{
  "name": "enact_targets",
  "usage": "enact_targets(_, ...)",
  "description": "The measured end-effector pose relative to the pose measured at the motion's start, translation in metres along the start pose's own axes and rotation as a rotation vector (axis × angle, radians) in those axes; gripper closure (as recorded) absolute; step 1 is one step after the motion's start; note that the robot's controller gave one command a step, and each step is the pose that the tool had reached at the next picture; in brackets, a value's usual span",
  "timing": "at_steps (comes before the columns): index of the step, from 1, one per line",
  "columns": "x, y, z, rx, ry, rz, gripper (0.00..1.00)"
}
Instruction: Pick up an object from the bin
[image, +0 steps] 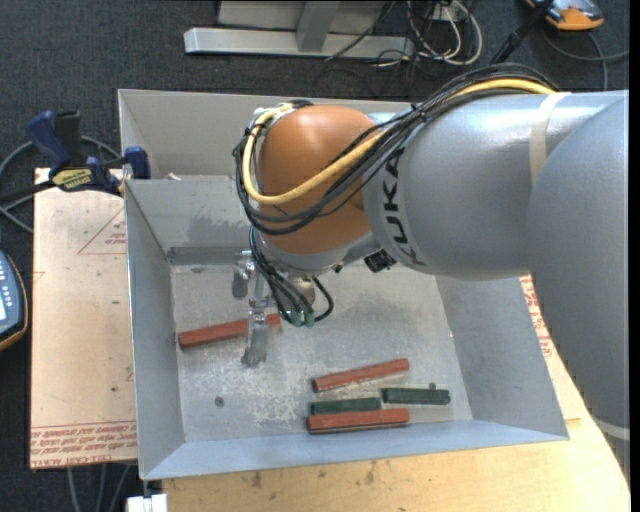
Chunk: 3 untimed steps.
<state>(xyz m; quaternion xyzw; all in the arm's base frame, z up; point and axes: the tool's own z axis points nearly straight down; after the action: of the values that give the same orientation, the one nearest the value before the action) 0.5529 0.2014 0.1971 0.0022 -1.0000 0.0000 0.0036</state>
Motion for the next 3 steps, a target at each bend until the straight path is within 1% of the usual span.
enact_targets(1, -0.0212, -0.001, 0.132, 0.001, -0.002, -0.053, 0.0)
enact_targets(2, -0.0216, -0.0002, 0.1316, -0.002, -0.008, -0.052, 0.0)
enact_targets(3, -0.0221, 0.0005, 0.1313, -0.002, -0.008, -0.051, 0.0)
